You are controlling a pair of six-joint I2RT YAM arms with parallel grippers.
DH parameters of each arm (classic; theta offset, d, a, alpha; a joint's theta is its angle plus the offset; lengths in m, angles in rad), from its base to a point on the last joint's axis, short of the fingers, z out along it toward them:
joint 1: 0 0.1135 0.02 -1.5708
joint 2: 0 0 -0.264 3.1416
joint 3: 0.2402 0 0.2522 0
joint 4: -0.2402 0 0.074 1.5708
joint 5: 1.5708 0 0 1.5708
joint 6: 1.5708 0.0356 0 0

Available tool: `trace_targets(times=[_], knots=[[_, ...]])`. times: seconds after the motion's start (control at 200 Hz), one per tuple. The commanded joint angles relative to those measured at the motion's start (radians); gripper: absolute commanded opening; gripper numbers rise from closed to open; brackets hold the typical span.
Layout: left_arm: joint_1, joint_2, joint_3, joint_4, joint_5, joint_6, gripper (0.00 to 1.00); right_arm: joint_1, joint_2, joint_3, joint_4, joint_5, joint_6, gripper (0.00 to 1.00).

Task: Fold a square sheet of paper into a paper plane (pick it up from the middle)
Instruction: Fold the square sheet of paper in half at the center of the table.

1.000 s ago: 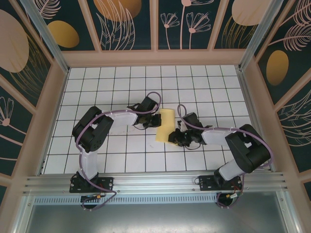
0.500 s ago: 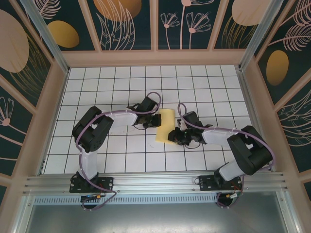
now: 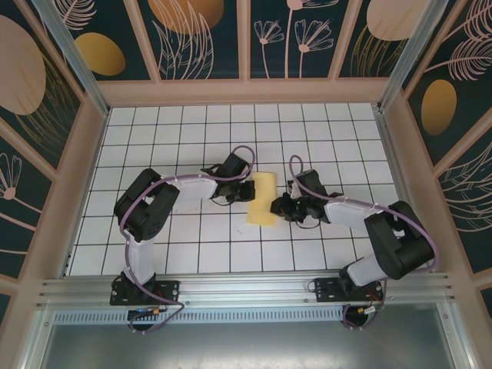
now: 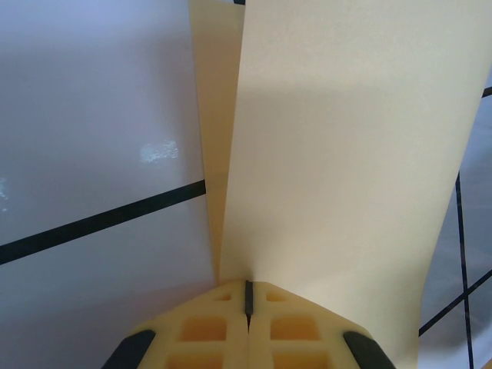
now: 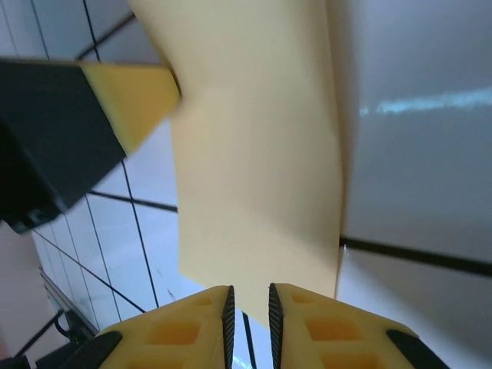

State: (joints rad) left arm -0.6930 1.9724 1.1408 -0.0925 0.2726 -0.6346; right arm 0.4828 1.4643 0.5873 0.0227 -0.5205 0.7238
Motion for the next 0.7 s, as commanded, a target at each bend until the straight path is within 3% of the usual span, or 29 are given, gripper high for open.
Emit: trace_targets(times=[0.0, 0.115, 0.31, 0.696], knots=[[-0.005, 0.054, -0.039, -0.098, -0.04, 0.022, 0.0, -0.02, 0.035, 0.041, 0.026, -0.023, -0.032, 0.23], [-0.005, 0.055, -0.035, -0.099, -0.04, 0.024, 0.0, -0.021, 0.085, 0.032, 0.067, -0.049, -0.025, 0.23], [-0.005, 0.056, -0.038, -0.099, -0.042, 0.026, 0.0, -0.024, 0.15, 0.022, 0.017, 0.013, -0.047, 0.22], [-0.005, 0.054, -0.043, -0.105, -0.042, 0.033, 0.0, -0.039, 0.121, 0.12, 0.022, -0.021, -0.056, 0.22]])
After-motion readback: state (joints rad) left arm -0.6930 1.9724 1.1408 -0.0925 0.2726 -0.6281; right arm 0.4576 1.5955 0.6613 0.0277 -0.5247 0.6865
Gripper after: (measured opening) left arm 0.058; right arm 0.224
